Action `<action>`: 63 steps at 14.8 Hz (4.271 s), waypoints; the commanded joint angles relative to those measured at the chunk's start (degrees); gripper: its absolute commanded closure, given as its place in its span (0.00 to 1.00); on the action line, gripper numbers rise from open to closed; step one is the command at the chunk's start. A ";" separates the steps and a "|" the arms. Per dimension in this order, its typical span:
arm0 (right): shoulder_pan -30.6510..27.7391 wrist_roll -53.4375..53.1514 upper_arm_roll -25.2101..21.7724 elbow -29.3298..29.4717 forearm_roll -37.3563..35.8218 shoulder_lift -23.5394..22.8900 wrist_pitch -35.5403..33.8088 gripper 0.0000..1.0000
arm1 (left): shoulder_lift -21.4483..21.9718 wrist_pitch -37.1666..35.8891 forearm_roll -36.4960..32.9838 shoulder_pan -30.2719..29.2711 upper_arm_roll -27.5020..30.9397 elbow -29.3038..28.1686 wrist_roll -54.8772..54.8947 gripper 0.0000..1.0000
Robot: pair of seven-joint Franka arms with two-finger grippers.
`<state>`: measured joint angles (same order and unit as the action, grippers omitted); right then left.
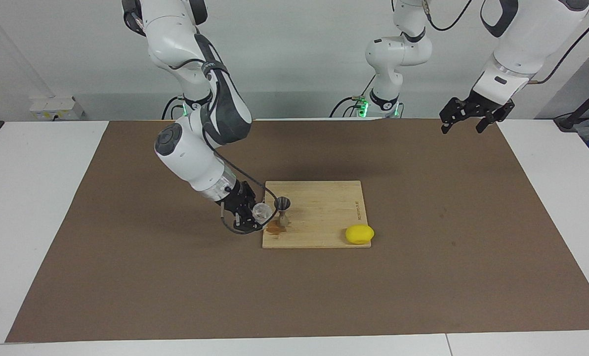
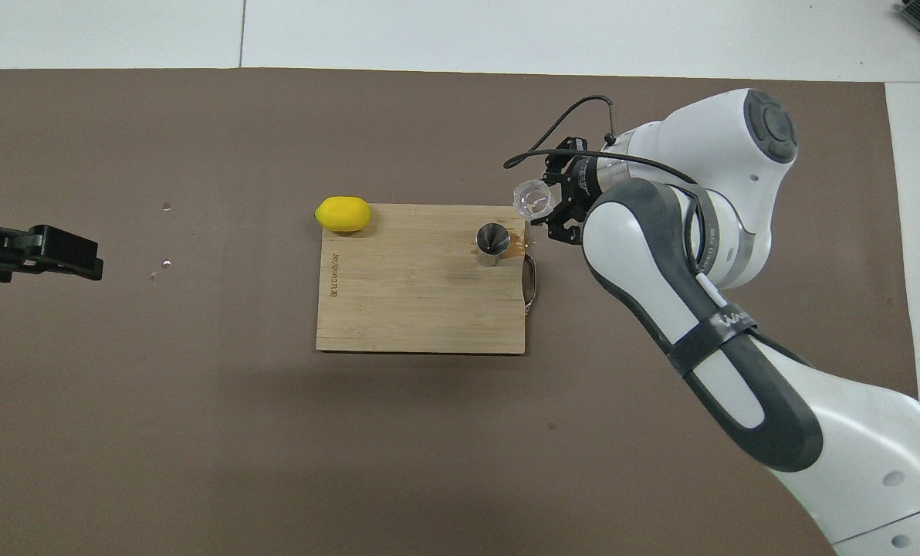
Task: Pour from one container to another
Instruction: 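Lift the glass cup with the right gripper and carry it above the metal cup, then tilt the glass cup with the right gripper to pour into the metal cup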
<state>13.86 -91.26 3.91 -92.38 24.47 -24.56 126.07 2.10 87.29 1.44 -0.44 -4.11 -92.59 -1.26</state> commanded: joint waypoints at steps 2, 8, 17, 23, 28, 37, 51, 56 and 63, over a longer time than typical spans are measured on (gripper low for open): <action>2.74 -4.44 -0.13 2.29 -8.36 -1.46 0.22 1.00 | 1.68 -0.10 -0.65 -0.17 -0.11 -1.81 -0.06 0.00; 4.33 -4.98 -0.04 4.57 -14.97 -1.46 -2.49 1.00 | 1.68 -0.19 -0.65 -0.17 -0.11 -1.72 -0.06 0.00; 5.03 -5.24 -0.13 5.99 -22.52 -0.85 -4.87 1.00 | 1.68 -0.10 -0.65 -0.17 -0.11 -1.72 -0.06 0.00; 7.66 -5.42 -0.30 5.90 -27.90 -0.76 -6.19 1.00 | 1.68 -0.10 -0.65 -0.17 -0.11 -1.72 -0.06 0.00; 8.81 -5.42 -0.30 5.99 -31.75 -0.67 -7.59 1.00 | 1.68 -0.10 -0.65 -0.17 -0.11 -1.72 -0.06 0.00; 10.39 -5.33 -0.22 5.99 -38.61 -0.49 -8.39 1.00 | 1.68 -0.10 -0.65 -0.17 -0.11 -1.81 -0.06 0.00; 12.06 -3.84 0.22 5.55 -44.33 0.65 -12.26 1.00 | 1.68 -0.10 -0.65 -0.17 -0.11 -1.72 -0.06 0.00; 12.06 -3.57 0.31 5.90 -44.16 0.65 -13.13 1.00 | 1.68 -0.10 -0.65 -0.17 -0.11 -1.81 -0.06 0.00; 10.57 -3.49 0.22 5.99 -37.14 1.18 -12.61 1.00 | 1.68 -0.10 -0.65 -0.17 -0.11 -1.72 -0.06 0.00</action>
<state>25.50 -95.13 3.73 -86.77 -15.29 -24.24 114.23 2.11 87.29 1.43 -0.44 -4.11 -92.61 -1.26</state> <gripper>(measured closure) 0.502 0.000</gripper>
